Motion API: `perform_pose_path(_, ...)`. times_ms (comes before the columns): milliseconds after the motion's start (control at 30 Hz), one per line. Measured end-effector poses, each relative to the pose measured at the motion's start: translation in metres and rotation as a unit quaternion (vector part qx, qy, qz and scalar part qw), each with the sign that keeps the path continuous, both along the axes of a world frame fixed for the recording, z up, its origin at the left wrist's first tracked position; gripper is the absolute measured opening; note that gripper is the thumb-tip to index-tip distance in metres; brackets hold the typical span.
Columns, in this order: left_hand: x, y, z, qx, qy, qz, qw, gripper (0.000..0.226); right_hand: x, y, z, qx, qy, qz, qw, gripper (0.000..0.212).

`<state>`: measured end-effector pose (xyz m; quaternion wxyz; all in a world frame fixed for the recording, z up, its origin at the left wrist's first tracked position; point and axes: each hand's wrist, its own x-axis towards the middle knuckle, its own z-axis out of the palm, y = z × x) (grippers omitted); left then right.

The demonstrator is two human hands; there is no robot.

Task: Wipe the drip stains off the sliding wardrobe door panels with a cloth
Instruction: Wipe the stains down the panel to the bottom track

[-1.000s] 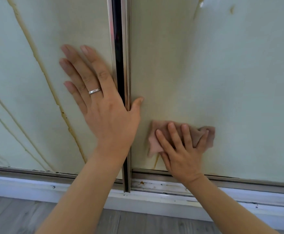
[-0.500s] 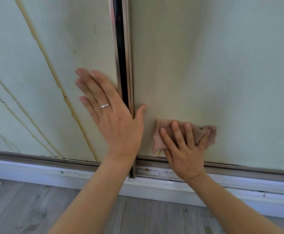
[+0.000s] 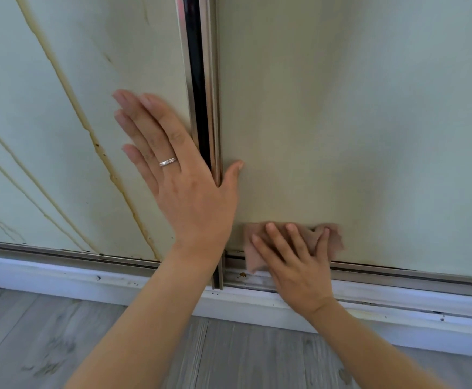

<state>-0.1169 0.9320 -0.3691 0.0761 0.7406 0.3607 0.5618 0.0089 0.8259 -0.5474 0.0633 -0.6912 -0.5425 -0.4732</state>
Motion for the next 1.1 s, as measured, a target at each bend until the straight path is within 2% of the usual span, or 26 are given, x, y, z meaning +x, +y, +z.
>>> perform_pose_path(67,0.0,0.0,0.0,0.0,0.004,0.005,1.0,0.118,-0.005,0.006,0.002,-0.005,0.008,0.015,1.0,0.062)
perform_pose_path(233,0.0,0.0,0.0,-0.002,0.004,0.005,1.0,0.119,0.033,-0.049,-0.018,-0.091,-0.04,0.013,0.995,0.08)
perform_pose_path(433,0.0,0.001,0.0,0.001,0.006,0.008,1.0,0.119,-0.006,-0.001,-0.007,-0.065,0.011,0.039,0.997,0.066)
perform_pose_path(600,0.0,0.001,0.0,0.002,0.004,-0.001,1.0,0.119,0.028,-0.033,0.0,-0.109,-0.056,0.055,0.991,0.065)
perform_pose_path(800,-0.001,0.001,0.0,0.003,0.006,0.001,1.0,0.118,0.019,-0.023,0.001,-0.125,-0.064,0.053,0.989,0.065)
perform_pose_path(933,-0.001,0.001,0.001,0.005,0.01,0.005,1.0,0.118,0.043,-0.058,0.006,-0.141,-0.071,0.029,0.987,0.072)
perform_pose_path(1033,-0.001,0.001,0.001,0.003,0.006,0.004,1.0,0.118,0.046,-0.061,0.022,-0.122,-0.074,0.025,0.99,0.07)
perform_pose_path(1100,-0.001,0.002,0.0,0.005,0.008,0.005,1.0,0.119,0.029,-0.029,0.037,-0.046,-0.053,0.026,0.997,0.06)
